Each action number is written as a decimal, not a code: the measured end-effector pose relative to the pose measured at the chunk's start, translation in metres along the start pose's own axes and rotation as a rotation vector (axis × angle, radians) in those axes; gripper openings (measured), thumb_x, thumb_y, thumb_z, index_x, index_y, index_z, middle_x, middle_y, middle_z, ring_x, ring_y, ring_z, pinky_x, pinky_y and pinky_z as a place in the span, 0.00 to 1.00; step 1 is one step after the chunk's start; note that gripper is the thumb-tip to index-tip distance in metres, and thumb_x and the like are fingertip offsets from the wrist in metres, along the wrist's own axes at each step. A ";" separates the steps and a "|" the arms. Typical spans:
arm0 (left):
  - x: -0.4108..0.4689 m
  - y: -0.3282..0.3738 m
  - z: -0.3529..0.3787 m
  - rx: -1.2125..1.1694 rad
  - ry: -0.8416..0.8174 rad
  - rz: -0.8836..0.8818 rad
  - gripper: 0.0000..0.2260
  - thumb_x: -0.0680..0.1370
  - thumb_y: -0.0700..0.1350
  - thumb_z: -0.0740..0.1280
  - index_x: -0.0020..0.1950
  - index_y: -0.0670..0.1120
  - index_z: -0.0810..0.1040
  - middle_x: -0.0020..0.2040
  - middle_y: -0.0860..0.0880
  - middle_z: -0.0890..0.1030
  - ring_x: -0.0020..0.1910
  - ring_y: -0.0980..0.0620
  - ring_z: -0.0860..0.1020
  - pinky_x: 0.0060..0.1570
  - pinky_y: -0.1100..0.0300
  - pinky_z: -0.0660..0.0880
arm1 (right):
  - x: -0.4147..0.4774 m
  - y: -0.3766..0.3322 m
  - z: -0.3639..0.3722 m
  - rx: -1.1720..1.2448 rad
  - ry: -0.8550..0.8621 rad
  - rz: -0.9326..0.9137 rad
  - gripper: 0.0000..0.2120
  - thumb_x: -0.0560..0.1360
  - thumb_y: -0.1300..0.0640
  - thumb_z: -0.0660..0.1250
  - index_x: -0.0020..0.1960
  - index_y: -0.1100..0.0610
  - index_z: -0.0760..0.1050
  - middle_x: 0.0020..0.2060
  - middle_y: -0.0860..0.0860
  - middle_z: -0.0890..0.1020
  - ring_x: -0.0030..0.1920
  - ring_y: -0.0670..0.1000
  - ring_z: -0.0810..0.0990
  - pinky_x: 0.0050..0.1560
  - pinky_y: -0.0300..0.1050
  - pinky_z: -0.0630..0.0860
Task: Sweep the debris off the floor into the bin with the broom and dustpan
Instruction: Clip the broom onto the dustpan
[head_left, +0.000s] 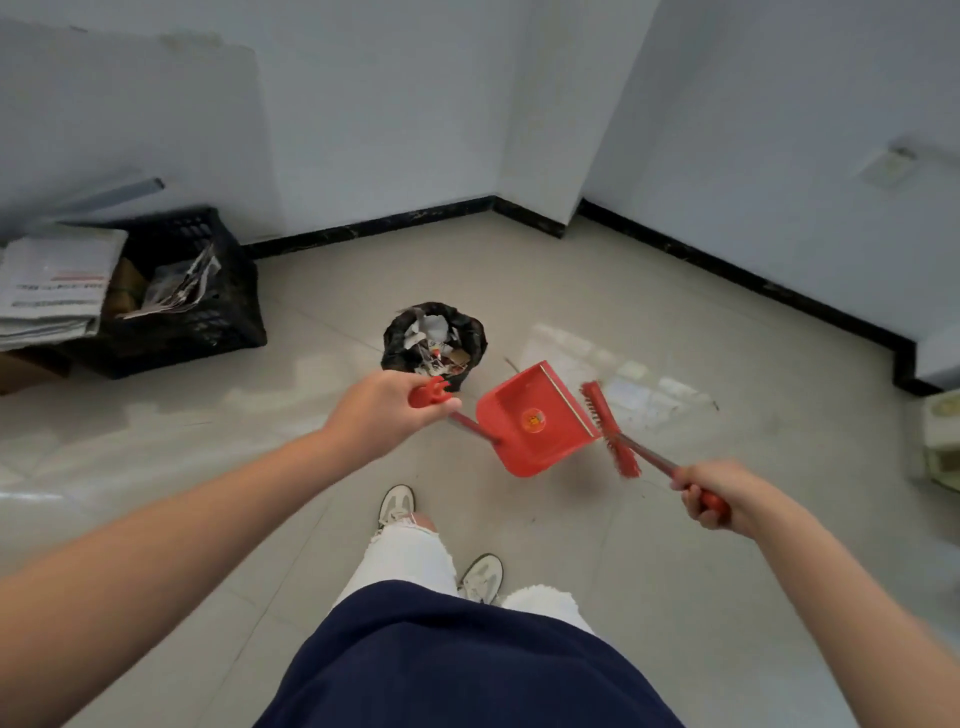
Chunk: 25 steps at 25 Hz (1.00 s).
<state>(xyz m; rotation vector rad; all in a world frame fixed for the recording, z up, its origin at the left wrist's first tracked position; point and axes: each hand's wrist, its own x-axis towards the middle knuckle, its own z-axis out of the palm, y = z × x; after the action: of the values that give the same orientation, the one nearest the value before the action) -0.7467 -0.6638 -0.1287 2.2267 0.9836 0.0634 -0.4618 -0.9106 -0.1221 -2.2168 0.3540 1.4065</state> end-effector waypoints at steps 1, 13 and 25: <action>0.012 0.006 0.017 0.069 -0.038 0.055 0.18 0.73 0.64 0.66 0.39 0.50 0.79 0.25 0.54 0.70 0.26 0.57 0.69 0.29 0.58 0.64 | -0.001 0.004 0.004 0.036 -0.006 0.022 0.10 0.74 0.70 0.58 0.38 0.58 0.65 0.13 0.48 0.65 0.11 0.43 0.64 0.15 0.27 0.56; 0.050 -0.011 0.128 0.368 -0.491 0.206 0.22 0.74 0.48 0.68 0.69 0.58 0.73 0.51 0.51 0.70 0.57 0.50 0.75 0.41 0.59 0.67 | -0.057 -0.003 0.085 0.188 -0.388 0.066 0.10 0.75 0.68 0.57 0.41 0.55 0.64 0.23 0.49 0.65 0.15 0.41 0.66 0.15 0.29 0.55; 0.047 -0.001 0.145 0.331 -0.624 0.256 0.31 0.72 0.37 0.59 0.70 0.63 0.67 0.66 0.57 0.76 0.63 0.49 0.74 0.49 0.54 0.74 | -0.082 -0.018 0.123 -0.016 -0.385 0.013 0.09 0.73 0.69 0.57 0.39 0.57 0.66 0.19 0.47 0.68 0.16 0.41 0.67 0.18 0.29 0.58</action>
<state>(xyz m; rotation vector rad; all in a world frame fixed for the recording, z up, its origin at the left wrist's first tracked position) -0.6699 -0.7157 -0.2493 2.4182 0.3833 -0.6832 -0.5840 -0.8335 -0.0869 -1.8996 0.2219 1.8016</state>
